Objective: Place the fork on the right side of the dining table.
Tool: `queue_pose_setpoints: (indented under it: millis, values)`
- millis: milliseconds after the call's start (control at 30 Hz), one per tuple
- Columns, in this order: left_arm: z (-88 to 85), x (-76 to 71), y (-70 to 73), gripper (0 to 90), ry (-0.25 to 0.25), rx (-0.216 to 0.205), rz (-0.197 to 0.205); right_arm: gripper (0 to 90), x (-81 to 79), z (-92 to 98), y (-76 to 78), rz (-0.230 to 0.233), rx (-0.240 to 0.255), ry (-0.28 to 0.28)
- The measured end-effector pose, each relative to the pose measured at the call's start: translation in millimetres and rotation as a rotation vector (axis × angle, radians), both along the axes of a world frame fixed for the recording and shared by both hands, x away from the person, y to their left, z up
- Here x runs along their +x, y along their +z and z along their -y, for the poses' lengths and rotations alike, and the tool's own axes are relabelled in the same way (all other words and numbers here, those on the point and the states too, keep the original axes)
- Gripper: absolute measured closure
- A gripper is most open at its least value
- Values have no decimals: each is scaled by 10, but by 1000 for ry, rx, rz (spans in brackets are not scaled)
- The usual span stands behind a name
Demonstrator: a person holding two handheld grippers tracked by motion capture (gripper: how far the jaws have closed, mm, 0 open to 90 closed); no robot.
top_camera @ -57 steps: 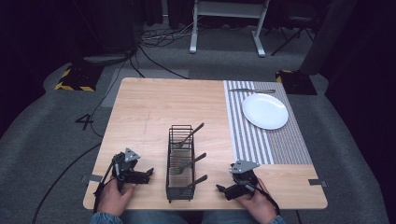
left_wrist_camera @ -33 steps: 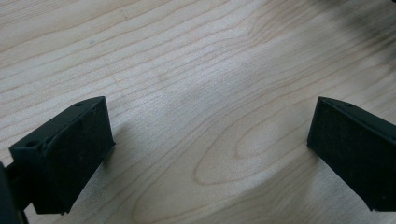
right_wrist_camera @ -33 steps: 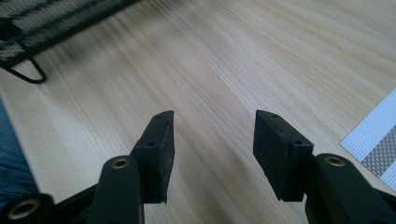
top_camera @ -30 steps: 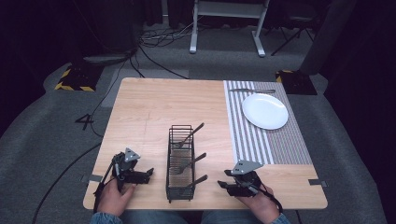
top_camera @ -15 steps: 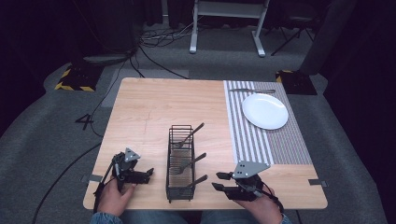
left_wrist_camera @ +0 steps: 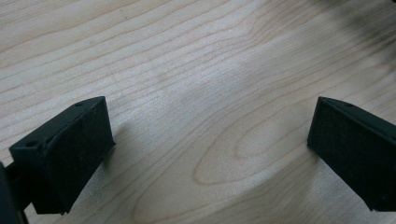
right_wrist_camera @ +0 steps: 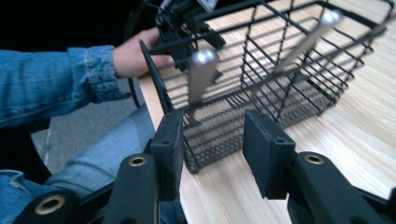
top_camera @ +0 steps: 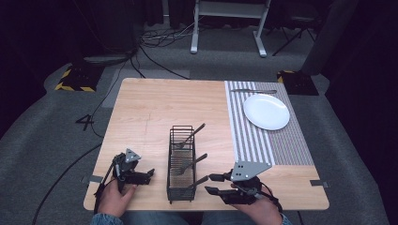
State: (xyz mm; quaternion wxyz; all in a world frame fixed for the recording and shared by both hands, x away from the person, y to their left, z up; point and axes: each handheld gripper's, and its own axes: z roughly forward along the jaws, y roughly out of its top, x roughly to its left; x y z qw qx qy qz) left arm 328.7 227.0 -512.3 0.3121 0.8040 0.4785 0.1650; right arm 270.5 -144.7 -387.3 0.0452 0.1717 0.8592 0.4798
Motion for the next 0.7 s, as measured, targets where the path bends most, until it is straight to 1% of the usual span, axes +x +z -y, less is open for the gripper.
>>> queue_pose_setpoints:
  millis: [233,367,567,700]
  values:
    - [1,0,-1,2,2,-2,1,599,11,-88,58,-14,15,13]
    - [1,0,-1,2,1,-2,1,617,24,-113,77,-24,32,18]
    - [0,1,-1,2,0,-1,1,657,67,-126,79,-65,59,11]
    - [0,1,0,2,0,0,1,675,77,-150,85,-73,59,9]
